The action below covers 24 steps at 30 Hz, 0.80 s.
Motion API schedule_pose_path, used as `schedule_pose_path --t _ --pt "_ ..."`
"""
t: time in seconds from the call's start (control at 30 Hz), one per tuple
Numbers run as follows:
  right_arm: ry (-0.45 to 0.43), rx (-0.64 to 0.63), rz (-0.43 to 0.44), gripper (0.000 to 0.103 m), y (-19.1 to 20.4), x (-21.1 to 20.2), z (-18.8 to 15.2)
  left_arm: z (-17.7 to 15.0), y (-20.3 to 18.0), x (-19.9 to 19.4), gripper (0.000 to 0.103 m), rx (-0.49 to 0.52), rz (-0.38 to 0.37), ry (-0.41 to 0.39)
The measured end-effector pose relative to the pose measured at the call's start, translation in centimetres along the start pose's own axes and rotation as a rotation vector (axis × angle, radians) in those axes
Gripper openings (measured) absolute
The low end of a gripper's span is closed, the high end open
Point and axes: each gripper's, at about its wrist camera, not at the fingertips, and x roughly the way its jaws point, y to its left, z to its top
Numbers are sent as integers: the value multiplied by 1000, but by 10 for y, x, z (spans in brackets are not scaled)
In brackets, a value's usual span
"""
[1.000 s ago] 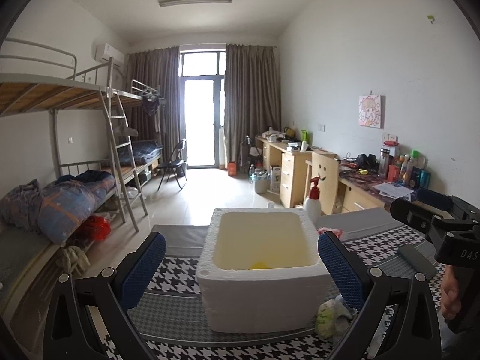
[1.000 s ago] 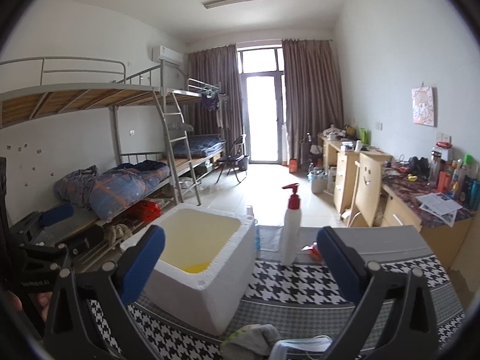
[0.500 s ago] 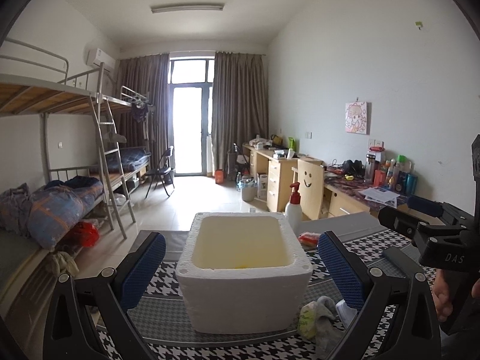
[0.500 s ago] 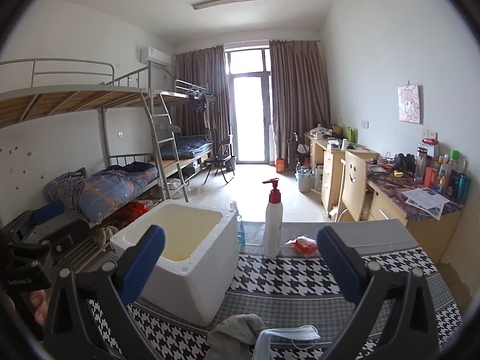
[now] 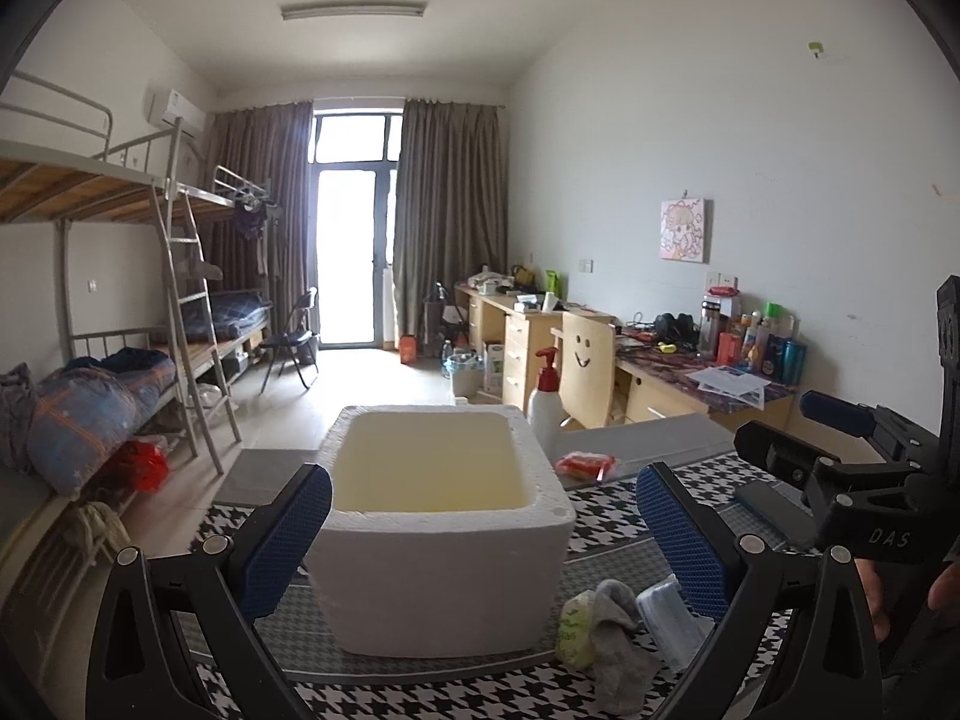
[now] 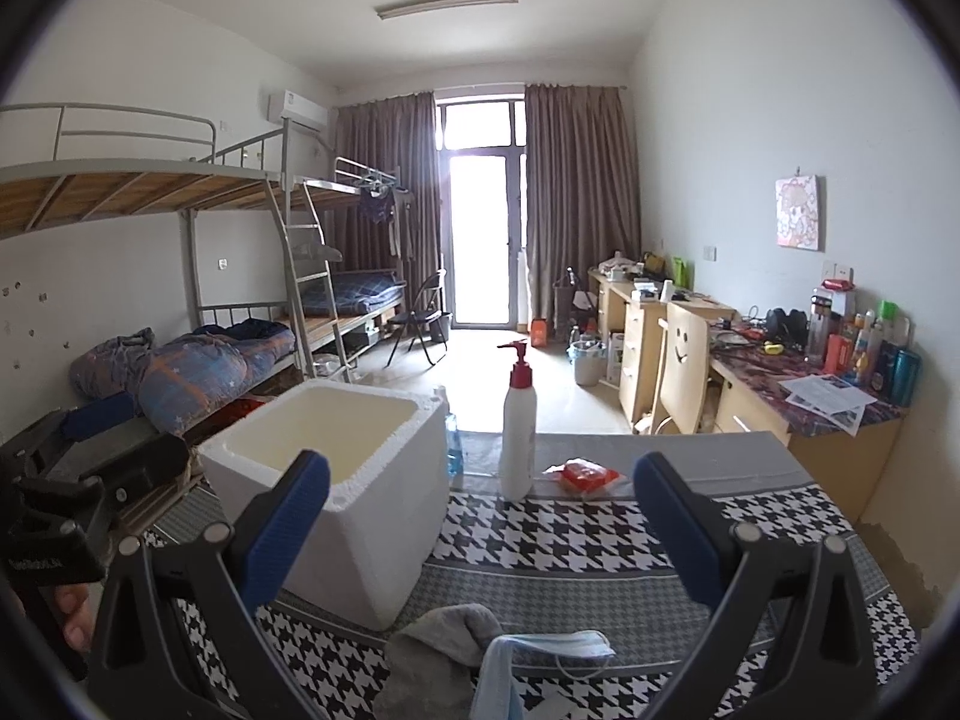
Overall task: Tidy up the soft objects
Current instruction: 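Withdraw both tools from the box back toward the grey sock and mask, then move the left tool toward the grey sock while the right tool approaches the blue mask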
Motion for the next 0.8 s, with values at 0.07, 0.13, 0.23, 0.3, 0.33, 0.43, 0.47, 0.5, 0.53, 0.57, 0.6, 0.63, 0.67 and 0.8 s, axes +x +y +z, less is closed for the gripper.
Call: schedule_pose_path --t 0.07,0.13,0.23,0.3,0.33,0.43,0.47,0.5,0.53,0.57,0.6,0.63,0.67,0.8 --pt "-5 -10 -11 102 0 -2 -3 -2 0 0 102 -4 -7 -2" --pt "-5 -16 -21 102 -1 -4 -6 -4 -1 2 102 -7 -13 3" --pt "3 -14 -24 102 -3 -4 -9 -8 -3 3 102 -11 -27 13" --pt "10 -13 -31 102 -5 -4 -12 -10 -4 4 102 -13 -25 12" --pt "12 -10 -32 102 -6 -5 -13 -12 -5 4 102 -11 -21 9" --pt "20 6 -29 102 -10 -6 -19 -16 -7 4 102 1 -17 8" --pt "26 9 -33 102 -12 -6 -21 -19 -9 5 102 4 -18 9" --pt "31 10 -39 102 -13 -5 -23 -21 -12 5 102 8 -25 12" --pt "38 10 -43 102 -14 -5 -26 -22 -13 7 102 10 -33 17" --pt "45 9 -48 102 -15 -4 -28 -24 -14 7 102 12 -41 23" --pt "48 9 -50 102 -15 -4 -30 -25 -16 8 102 15 -45 24" --pt "54 12 -54 102 -16 -4 -32 -26 -17 9 102 19 -48 25" --pt "60 17 -55 102 -17 -3 -33 -27 -18 10 102 21 -51 29" --pt "70 18 -59 102 -20 -3 -36 -31 -19 13 102 16 -53 27"
